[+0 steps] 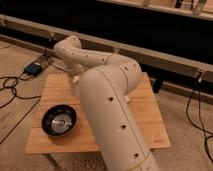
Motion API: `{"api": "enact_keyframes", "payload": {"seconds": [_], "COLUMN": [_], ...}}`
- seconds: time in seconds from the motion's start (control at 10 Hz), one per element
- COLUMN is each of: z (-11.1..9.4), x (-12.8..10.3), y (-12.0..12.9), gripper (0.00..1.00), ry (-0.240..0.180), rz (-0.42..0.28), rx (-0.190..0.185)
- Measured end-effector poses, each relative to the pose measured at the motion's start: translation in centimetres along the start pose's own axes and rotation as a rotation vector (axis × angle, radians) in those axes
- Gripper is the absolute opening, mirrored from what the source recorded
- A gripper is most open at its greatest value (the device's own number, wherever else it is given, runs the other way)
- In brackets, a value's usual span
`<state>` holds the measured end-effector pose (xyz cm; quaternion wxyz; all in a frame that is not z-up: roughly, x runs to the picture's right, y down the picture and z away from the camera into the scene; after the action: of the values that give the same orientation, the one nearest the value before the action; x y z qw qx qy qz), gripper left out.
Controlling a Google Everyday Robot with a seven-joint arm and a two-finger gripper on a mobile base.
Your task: Place the ceramic cup over the eraser
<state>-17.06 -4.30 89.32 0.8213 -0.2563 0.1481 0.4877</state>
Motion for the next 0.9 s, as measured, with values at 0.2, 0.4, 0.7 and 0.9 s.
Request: {"api": "enact_keyframes", "payload": {"seconds": [0.2, 0.4, 0.7, 0.9], "z": [0.7, 1.2, 1.8, 2.1], "x": [-0.6, -1.3, -2.2, -2.8], "y": [0.0, -0.2, -0.4, -0.2], "gripper": [0.65, 0.65, 0.65, 0.65], "ry": [-0.003, -0.011, -0.019, -0.023], "rz": [-0.009, -0.014, -0.016, -0.016], "rx": [-0.009, -0.021, -0.043, -0.064]}}
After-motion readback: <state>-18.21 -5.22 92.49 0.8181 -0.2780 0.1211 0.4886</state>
